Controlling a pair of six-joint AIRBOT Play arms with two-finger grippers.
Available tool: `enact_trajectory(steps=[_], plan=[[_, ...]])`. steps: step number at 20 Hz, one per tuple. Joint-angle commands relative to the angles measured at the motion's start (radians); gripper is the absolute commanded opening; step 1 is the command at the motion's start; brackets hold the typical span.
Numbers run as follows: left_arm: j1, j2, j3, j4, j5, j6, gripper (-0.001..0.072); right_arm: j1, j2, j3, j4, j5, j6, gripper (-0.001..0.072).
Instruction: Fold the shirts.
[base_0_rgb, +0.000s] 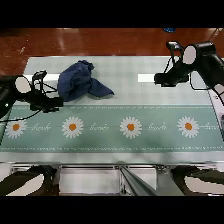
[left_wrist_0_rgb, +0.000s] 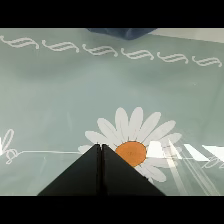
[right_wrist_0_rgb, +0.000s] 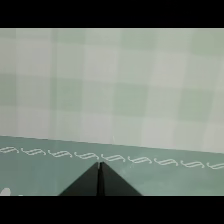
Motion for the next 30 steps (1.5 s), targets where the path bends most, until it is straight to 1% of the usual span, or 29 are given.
enact_trajectory(steps=[1, 3, 4, 5, 7, 10, 11, 12, 13, 14, 15, 16, 17, 18, 20, 21, 22, 24, 25, 26, 28, 30], plan=[[0.001, -0.001, 0.000, 0.000, 0.000, 0.000, 0.0029, 0.000, -0.001, 0.000, 0.000, 0.000, 0.000, 0.0026], [0.001, -0.001, 0.000, 0.000, 0.000, 0.000, 0.0029, 0.000, -0.001, 0.000, 0.000, 0.000, 0.000, 0.0026], [0.001, -0.001, 0.000, 0.000, 0.017, 0.000, 0.0029, 0.000, -0.001, 0.000, 0.000, 0.000, 0.000, 0.0026], [0.001, -0.001, 0.000, 0.000, 0.060, 0.000, 0.0029, 0.000, -0.001, 0.000, 0.000, -0.020, 0.000, 0.0026], [0.001, 0.000, 0.000, 0.000, 0.130, 0.000, 0.0029, 0.000, -0.001, 0.000, -0.011, -0.122, 0.001, 0.0026], [0.001, 0.000, 0.000, 0.000, 0.336, 0.000, 0.0029, 0.000, -0.002, -0.001, -0.032, -0.218, 0.001, 0.0028], [0.002, 0.000, 0.001, 0.000, 0.435, 0.000, 0.0032, 0.000, -0.002, 0.000, -0.060, -0.222, 0.003, 0.0098], [0.001, -0.001, 0.010, 0.000, 0.512, 0.000, 0.0093, 0.000, -0.002, -0.001, -0.085, -0.212, 0.002, 0.0288], [0.000, -0.001, 0.024, -0.001, 0.606, 0.000, 0.0287, 0.000, -0.002, -0.001, -0.114, -0.192, 0.001, 0.0416], [-0.004, -0.003, 0.047, 0.000, 0.683, 0.000, 0.0507, 0.000, -0.002, -0.001, -0.151, -0.158, 0.001, 0.0415], [-0.011, -0.014, 0.085, 0.000, 0.745, 0.036, 0.0508, 0.000, -0.002, -0.001, -0.181, -0.122, 0.000, 0.0415], [-0.024, -0.039, 0.135, 0.000, 0.764, 0.105, 0.0508, 0.001, -0.002, -0.001, -0.193, -0.094, -0.008, 0.0415], [-0.046, -0.083, 0.198, 0.000, 0.746, 0.197, 0.0508, 0.003, -0.002, -0.002, -0.189, -0.077, -0.017, 0.0415], [-0.069, -0.143, 0.264, 0.000, 0.700, 0.283, 0.0508, 0.006, -0.002, -0.002, -0.180, -0.072, -0.018, 0.0414], [-0.105, -0.275, 0.389, 0.003, 0.561, 0.380, 0.0508, 0.021, -0.002, -0.002, -0.168, -0.076, -0.014, 0.0414], [-0.122, -0.348, 0.456, 0.018, 0.470, 0.397, 0.0508, 0.032, -0.002, -0.002, -0.167, -0.074, -0.014, 0.0414], [-0.136, -0.412, 0.516, 0.053, 0.373, 0.394, 0.0507, 0.043, -0.002, -0.002, -0.168, -0.072, -0.014, 0.0414], [-0.155, -0.545, 0.629, 0.136, 0.150, 0.324, 0.0507, 0.062, -0.002, -0.002, -0.168, -0.074, -0.013, 0.0414], [-0.159, -0.595, 0.665, 0.141, 0.068, 0.306, 0.0507, 0.067, -0.002, -0.002, -0.168, -0.079, -0.007, 0.0414], [-0.159, -0.636, 0.684, 0.142, 0.014, 0.298, 0.0507, 0.067, -0.002, -0.002, -0.160, -0.087, 0.002, 0.0414], [-0.157, -0.678, 0.687, 0.142, -0.024, 0.263, 0.0506, 0.067, -0.002, -0.002, -0.156, -0.090, 0.007, 0.0414], [-0.157, -0.701, 0.687, 0.142, -0.049, 0.263, 0.0505, 0.067, -0.002, -0.002, -0.156, -0.090, 0.007, 0.0414]])
